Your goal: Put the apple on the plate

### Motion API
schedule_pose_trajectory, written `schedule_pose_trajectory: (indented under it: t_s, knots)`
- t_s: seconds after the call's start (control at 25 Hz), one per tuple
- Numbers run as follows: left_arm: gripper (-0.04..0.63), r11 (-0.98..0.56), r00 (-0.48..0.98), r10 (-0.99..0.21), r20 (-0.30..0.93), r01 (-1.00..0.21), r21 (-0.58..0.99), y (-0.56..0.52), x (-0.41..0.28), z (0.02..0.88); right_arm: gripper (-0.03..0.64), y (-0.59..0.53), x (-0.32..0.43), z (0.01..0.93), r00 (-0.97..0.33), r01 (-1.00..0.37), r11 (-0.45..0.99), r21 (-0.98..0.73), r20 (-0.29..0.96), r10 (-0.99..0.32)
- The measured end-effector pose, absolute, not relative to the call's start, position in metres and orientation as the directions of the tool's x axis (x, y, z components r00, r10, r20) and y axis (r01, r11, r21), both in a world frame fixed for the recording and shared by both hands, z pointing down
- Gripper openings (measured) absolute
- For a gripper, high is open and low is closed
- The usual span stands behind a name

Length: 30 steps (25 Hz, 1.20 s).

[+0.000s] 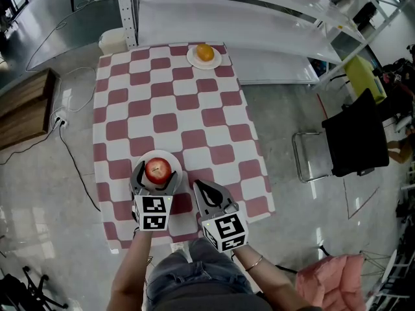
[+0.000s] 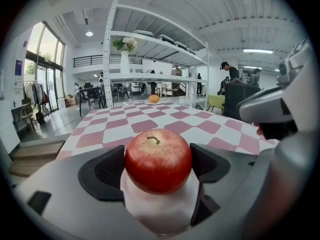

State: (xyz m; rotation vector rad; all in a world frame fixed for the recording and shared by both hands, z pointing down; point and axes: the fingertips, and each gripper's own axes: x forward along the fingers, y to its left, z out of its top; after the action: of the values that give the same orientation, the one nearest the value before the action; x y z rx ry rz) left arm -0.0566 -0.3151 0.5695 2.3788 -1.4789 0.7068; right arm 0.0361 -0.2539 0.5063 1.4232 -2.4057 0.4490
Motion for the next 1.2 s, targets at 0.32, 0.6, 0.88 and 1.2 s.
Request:
schedule_pose_trajectory:
  t_s: [0.32,0.6,0.88,1.2]
  knots:
    - [0.397,-0.460,0.373,-0.774,0.512,-0.886,-0.050,-0.311,-0.054,0.562,0.011,-0.252,0.037,0.504,-0.461,-0.882,0.459,-0.109,0.408,-0.788]
    - [0.396,-0.455,0.372,-0.788,0.491,-0.889,-0.057,-0.307,-0.060,0.549,0.011,-0.248,0.034,0.499,-0.462,-0.882,0.460,-0.107,0.397,-0.793]
    - [0.396,-0.463,0.386,-0.794,0.470,-0.885,-0.055,-0.296,-0.061,0.534,0.011,-0.239,0.029,0.493,-0.461,-0.883,0.458,-0.104,0.384,-0.800]
    - [0.394,-0.470,0.407,-0.799,0.443,-0.882,-0.038,-0.278,-0.061,0.521,0.011,-0.223,0.028,0.486,-0.451,-0.889,0.448,-0.099,0.369,-0.813]
